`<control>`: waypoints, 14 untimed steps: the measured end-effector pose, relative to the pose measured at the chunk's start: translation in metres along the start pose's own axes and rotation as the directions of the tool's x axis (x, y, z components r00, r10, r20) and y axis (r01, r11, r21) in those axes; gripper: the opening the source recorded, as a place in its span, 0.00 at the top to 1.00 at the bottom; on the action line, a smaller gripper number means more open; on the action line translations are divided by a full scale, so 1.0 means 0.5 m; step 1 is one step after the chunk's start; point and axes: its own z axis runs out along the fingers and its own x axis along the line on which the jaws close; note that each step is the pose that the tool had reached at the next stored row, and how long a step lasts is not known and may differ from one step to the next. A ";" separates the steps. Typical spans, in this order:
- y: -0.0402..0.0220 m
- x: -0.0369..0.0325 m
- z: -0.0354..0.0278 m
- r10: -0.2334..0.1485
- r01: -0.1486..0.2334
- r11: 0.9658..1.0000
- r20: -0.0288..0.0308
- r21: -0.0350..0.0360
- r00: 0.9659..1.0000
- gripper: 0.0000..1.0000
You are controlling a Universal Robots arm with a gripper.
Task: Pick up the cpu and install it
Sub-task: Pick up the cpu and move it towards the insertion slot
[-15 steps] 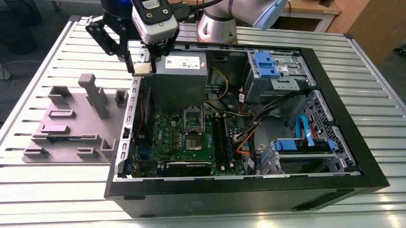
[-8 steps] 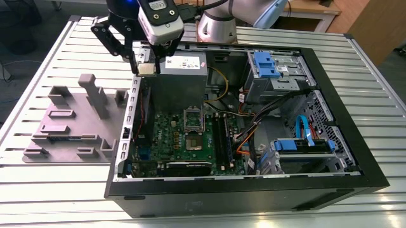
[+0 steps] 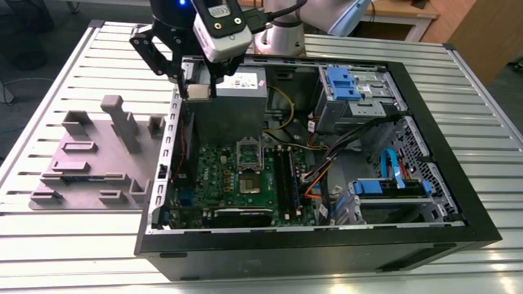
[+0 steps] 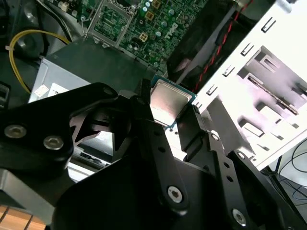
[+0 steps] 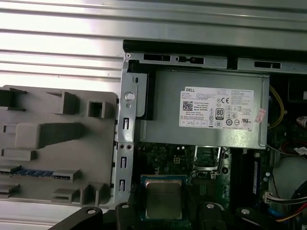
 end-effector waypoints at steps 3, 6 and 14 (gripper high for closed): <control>-0.004 -0.013 0.001 0.000 0.000 1.000 0.000 0.000 1.000 0.53; -0.009 -0.023 0.002 0.001 -0.001 1.000 0.000 0.000 1.000 0.53; -0.023 -0.050 0.007 0.003 -0.003 1.000 0.000 0.000 1.000 0.53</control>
